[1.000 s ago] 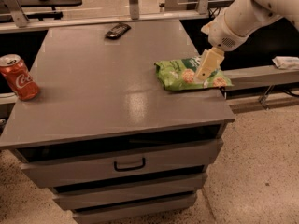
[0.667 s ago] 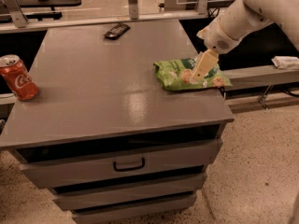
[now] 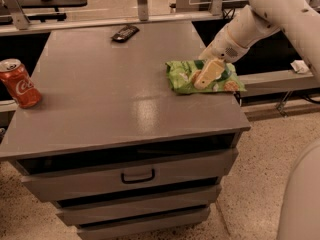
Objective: Move green rice chip bag near coke can
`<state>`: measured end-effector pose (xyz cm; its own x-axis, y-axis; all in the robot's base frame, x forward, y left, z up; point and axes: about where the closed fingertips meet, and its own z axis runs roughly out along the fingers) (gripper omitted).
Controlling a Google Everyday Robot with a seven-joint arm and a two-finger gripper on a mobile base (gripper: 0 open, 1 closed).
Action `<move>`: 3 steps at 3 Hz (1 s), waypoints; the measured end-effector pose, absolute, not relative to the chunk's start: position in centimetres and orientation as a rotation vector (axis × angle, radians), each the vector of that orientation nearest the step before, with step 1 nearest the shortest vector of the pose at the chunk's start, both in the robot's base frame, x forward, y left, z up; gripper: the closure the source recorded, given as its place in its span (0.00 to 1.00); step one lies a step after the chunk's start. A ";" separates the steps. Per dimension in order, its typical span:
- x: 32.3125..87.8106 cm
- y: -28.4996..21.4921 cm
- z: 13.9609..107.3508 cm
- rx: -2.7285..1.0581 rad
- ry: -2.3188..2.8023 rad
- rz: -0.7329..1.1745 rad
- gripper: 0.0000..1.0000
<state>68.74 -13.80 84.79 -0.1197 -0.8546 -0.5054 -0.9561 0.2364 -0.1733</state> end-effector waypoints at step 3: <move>68.4 -13.4 84.9 -1.660 2.021 0.301 1.00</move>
Offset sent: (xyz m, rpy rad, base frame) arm -0.0320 0.0130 0.0752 0.0517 -0.0376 0.0364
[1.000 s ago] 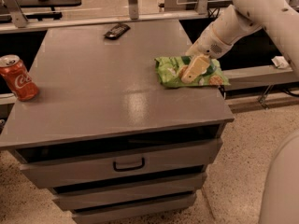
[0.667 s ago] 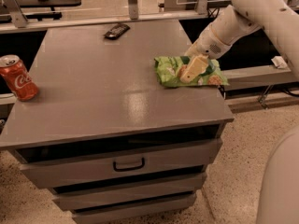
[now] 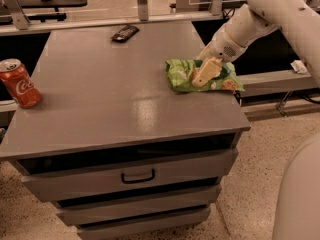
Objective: Move green rice chip bag near coke can
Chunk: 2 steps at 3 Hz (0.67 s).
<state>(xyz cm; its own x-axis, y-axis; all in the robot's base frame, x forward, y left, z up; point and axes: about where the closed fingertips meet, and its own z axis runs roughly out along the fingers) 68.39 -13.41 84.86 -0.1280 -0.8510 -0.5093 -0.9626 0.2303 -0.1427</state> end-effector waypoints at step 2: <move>68.4 -13.4 84.9 -1.661 2.020 0.302 1.00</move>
Offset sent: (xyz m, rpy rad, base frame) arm -0.0140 -0.0020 0.0268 -0.0082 -0.0485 -0.0026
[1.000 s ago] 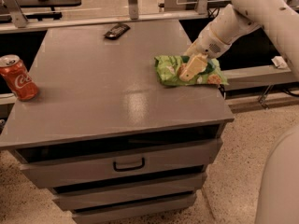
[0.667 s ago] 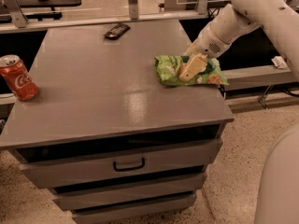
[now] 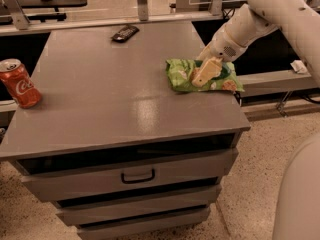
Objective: Move green rice chip bag near coke can
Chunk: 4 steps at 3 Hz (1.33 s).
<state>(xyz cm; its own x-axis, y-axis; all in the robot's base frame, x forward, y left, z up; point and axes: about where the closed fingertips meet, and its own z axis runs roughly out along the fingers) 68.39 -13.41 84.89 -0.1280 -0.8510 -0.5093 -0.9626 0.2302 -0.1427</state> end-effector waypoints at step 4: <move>66.4 -9.9 92.2 -1.710 1.829 0.189 1.00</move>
Offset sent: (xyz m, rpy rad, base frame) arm -0.0356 0.0310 0.1052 -0.0079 -0.2404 0.0887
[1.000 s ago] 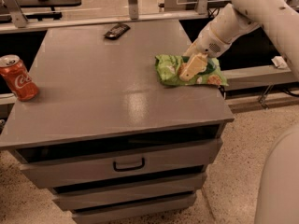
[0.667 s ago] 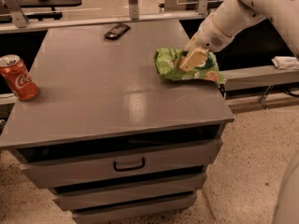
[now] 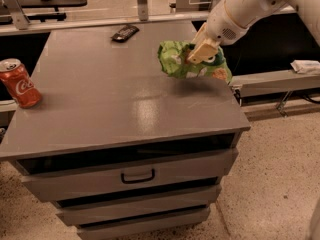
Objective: Move green rice chip bag near coke can
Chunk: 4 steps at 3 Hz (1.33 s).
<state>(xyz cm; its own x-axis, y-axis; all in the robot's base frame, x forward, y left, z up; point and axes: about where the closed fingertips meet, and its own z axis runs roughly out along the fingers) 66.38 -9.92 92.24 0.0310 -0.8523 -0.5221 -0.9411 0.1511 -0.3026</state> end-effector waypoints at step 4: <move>68.8 11.2 92.6 -1.753 1.537 0.570 1.00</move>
Offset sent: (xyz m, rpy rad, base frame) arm 0.0393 0.1840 0.0055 0.3150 0.0130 0.1994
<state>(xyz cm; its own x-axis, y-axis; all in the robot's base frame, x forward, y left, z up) 68.76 11.23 92.56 0.1899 -0.6522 -0.7339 -0.9730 -0.0253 -0.2292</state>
